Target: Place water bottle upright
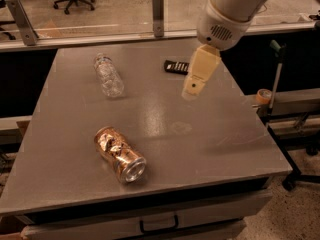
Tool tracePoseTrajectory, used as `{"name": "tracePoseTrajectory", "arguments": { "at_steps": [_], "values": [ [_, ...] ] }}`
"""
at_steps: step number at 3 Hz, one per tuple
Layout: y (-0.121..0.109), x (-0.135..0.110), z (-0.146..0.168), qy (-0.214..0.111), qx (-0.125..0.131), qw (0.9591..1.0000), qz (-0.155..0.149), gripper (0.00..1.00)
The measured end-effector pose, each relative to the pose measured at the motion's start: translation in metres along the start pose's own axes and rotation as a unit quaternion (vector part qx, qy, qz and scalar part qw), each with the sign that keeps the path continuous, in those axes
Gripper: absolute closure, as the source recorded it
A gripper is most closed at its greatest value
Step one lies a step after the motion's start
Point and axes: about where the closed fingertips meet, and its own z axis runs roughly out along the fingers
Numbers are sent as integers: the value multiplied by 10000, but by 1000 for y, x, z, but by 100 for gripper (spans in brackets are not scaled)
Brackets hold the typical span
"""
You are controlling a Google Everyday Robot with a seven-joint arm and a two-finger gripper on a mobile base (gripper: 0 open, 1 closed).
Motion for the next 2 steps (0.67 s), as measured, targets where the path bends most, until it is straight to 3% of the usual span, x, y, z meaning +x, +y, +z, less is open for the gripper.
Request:
{"name": "tracePoseTrajectory", "arguments": {
  "at_steps": [1, 2],
  "values": [
    [-17, -60, 20, -270, -81, 9996, 58, 0],
    [-17, -59, 20, -269, -80, 9996, 60, 0]
  ]
}}
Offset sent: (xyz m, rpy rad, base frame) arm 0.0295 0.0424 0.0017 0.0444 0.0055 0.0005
